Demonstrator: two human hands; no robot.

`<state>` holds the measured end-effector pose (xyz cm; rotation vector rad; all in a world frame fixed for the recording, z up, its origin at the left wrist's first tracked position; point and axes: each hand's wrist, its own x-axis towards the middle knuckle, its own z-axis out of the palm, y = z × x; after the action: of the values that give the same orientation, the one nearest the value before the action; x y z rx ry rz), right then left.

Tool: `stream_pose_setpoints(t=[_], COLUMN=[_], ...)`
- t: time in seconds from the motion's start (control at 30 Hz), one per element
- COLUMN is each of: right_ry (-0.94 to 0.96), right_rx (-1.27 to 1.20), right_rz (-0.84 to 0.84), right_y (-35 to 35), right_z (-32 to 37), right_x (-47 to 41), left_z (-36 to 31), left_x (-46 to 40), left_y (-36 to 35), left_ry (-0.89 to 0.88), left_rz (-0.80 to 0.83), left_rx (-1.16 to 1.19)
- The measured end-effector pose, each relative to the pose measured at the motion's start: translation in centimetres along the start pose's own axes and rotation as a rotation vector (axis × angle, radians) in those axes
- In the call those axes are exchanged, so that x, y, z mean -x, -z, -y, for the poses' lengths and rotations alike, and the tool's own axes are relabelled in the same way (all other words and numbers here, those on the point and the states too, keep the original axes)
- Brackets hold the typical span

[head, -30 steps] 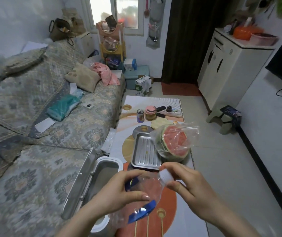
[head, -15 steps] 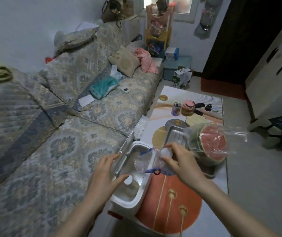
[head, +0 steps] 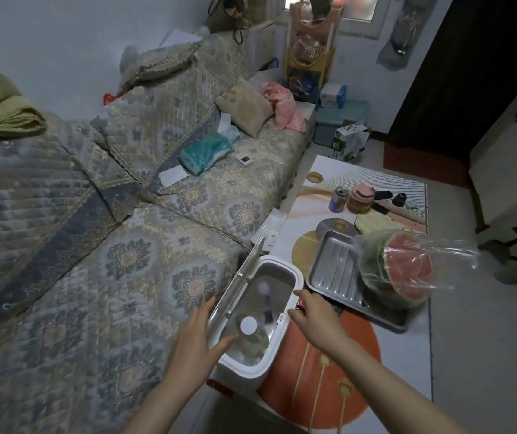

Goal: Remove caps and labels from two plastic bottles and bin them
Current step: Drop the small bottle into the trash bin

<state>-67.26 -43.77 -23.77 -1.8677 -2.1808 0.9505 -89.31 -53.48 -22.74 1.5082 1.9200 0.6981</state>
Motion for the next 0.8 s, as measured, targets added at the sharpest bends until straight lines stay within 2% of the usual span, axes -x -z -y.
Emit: stream_pose_setpoints(t=[0.13,0.3,0.4,0.6,0.7,0.8], right_ry=[0.029,-0.028,-0.067,-0.124,-0.144,-0.15], right_rx=[-0.083,-0.152,-0.165,-0.175,-0.186,-0.219], right_rz=[0.016,0.009,0.011,0.052,0.071,0.08], right_y=[-0.2,-0.8,-1.3,-2.2,-2.5,-2.7], right_z=[-2.4,-4.3,-5.0,-5.4,-5.4,-5.5], right_x=[3.1,5.7,7.0,8.7,9.1,9.4], left_z=[-0.2,-0.4,-0.3,0.1,-0.7,-1.3], left_x=[0.3,0.8,1.4,1.0,-0.2,-1.5], left_y=[-0.5,-2.2,-4.2,-7.3,-8.3,-9.2], left_ry=[-0.021,-0.063,-0.127,-0.179,-0.23,-0.248], left_rz=[-0.005,0.008,0.075,0.314,0.349,0.387], left_rx=[0.055,0.067,-0.087,-0.431,-0.63,-0.715])
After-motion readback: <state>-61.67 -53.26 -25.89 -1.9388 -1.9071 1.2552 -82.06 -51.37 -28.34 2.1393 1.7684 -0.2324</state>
